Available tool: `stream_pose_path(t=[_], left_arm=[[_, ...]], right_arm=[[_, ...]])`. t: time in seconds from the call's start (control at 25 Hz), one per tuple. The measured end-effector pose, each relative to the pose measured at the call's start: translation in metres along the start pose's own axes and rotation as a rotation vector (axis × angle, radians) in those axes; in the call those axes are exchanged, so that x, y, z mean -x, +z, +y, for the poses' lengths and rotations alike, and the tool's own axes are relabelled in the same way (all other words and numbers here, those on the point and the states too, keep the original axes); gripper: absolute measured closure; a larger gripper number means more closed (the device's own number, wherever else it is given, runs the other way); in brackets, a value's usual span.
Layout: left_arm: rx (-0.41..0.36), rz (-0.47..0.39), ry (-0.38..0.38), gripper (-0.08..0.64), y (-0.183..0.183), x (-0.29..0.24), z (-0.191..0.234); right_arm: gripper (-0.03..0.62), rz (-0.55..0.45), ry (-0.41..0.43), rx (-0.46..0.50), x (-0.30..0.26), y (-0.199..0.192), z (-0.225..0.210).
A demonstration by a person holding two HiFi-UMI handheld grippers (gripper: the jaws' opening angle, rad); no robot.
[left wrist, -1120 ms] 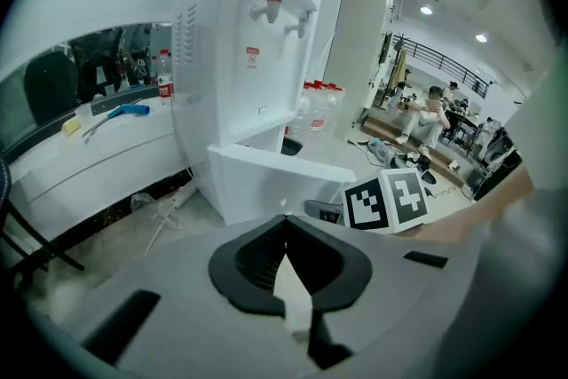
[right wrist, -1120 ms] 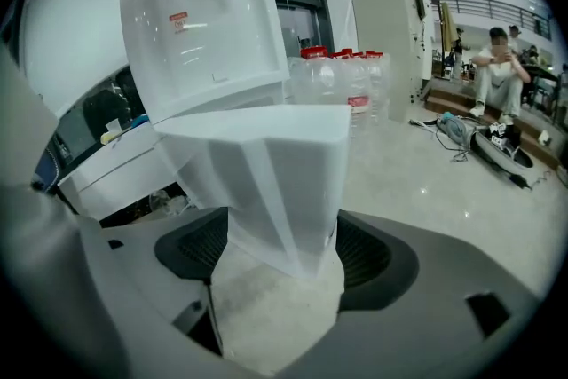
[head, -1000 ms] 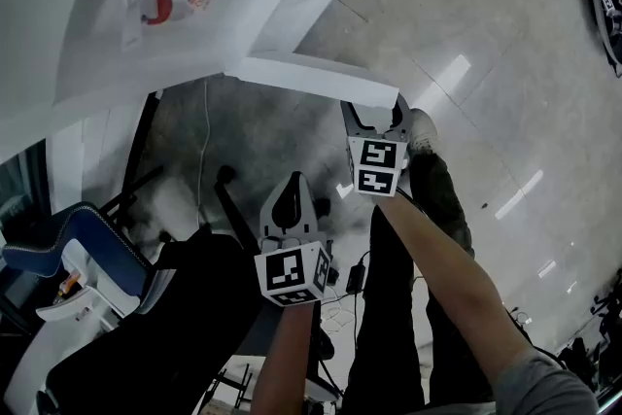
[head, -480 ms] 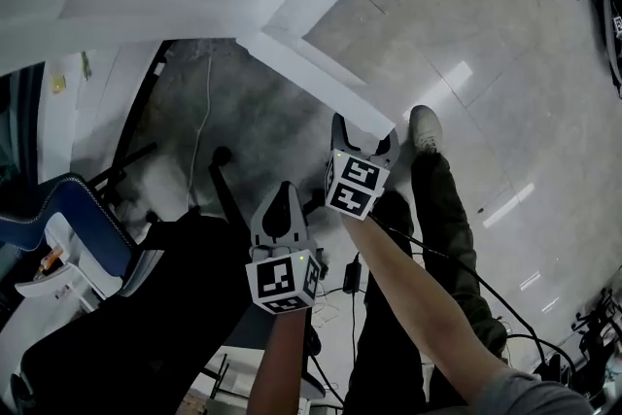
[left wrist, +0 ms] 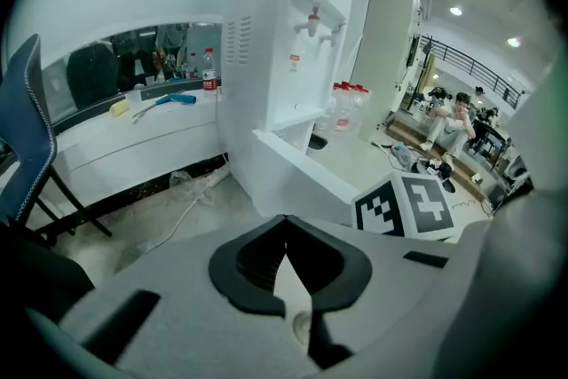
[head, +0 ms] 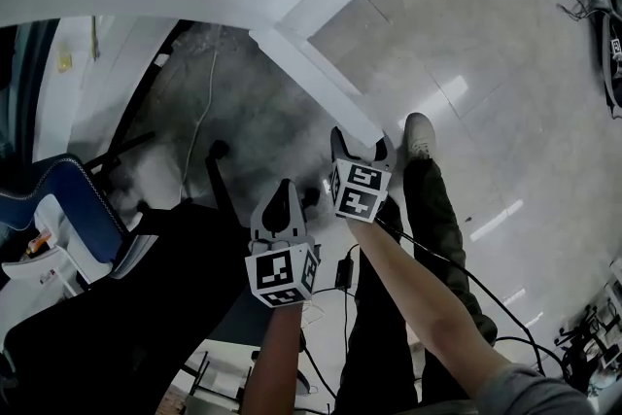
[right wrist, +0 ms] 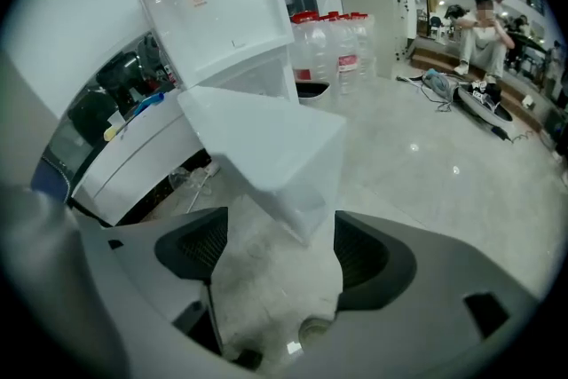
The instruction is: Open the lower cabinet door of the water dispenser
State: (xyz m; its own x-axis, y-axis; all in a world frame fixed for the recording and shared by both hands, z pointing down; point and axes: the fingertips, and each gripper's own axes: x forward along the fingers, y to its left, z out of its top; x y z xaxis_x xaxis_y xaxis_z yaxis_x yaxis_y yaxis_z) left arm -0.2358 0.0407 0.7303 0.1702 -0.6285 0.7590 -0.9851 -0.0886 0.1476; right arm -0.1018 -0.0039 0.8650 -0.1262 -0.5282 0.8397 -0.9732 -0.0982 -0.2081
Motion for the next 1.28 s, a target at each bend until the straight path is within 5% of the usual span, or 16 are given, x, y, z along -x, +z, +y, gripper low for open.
stream_pose_path(t=[0.24, 0.64, 1.28], left_arm=[[-0.003, -0.026, -0.024, 0.552, 0.022, 0.013, -0.025], [-0.041, -0.067, -0.073, 0.552, 0.083, 0.060, -0.065], [-0.051, -0.184, -0.114, 0.552, 0.186, 0.158, -0.107]], right_arm=[[0.219, 0.062, 0.059, 0.032, 0.037, -0.010, -0.018], [0.226, -0.069, 0.363, 0.208, 0.147, 0.057, 0.013], [0.293, -0.222, 0.486, 0.308, 0.288, 0.173, 0.051]])
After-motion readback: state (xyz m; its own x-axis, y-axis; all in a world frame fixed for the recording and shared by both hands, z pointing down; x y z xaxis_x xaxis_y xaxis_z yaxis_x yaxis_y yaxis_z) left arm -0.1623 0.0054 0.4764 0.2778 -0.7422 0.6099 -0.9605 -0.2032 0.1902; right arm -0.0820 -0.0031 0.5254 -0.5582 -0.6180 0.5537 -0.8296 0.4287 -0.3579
